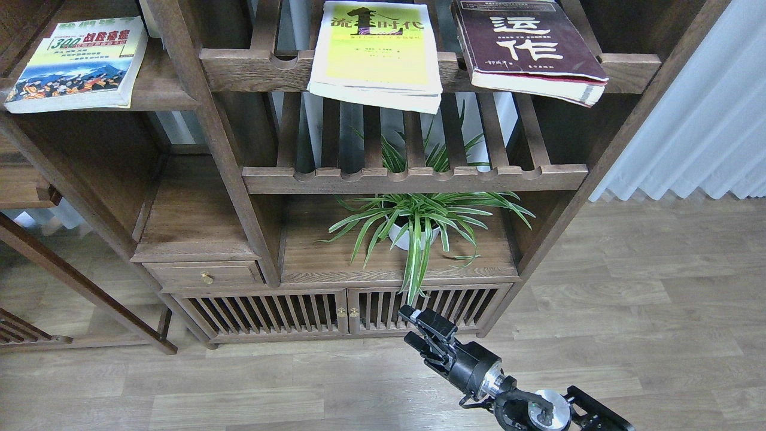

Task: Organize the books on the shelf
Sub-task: 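Lay the colourful book on the high shelf and release with left gripper, then reach the right gripper up to the maroon book on the top shelf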

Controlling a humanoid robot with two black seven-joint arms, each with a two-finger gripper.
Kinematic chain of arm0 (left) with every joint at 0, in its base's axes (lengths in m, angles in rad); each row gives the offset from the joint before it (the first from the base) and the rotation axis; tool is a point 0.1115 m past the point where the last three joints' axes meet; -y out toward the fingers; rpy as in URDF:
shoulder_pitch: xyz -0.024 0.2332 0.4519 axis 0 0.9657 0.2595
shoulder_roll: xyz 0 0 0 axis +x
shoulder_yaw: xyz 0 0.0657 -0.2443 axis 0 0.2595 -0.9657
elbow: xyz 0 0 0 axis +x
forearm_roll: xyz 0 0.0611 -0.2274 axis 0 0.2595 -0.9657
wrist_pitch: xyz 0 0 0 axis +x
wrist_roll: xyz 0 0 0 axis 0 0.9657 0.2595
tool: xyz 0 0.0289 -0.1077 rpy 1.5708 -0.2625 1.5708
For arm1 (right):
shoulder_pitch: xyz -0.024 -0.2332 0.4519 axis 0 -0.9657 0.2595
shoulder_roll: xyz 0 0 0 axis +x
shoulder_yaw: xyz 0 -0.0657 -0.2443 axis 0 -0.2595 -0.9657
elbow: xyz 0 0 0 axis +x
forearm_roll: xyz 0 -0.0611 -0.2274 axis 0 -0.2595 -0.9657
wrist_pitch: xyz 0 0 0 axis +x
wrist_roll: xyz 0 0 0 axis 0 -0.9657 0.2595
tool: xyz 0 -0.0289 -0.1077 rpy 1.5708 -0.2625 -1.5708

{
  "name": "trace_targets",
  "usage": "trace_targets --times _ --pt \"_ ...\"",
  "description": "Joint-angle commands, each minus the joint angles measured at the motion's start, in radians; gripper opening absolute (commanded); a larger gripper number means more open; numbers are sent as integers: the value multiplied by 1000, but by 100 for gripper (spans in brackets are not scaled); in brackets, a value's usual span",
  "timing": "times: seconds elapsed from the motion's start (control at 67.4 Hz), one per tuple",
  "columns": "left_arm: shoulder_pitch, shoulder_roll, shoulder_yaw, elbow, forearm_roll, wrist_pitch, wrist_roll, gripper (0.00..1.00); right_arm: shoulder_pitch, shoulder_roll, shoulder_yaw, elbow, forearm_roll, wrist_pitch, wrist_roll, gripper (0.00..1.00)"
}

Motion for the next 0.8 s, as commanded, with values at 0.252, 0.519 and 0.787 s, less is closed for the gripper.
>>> trace_targets --times 0.252,0.519,0.787 --pt "249 48 12 3 -87 0 -62 98 -20 0 2 1 0 0 0 91" --pt "391 -121 12 83 -89 0 -96 98 -35 0 3 0 0 0 0 93" --pt "473 -403 10 183 -86 0 -95 98 -24 0 37 60 2 0 0 93"
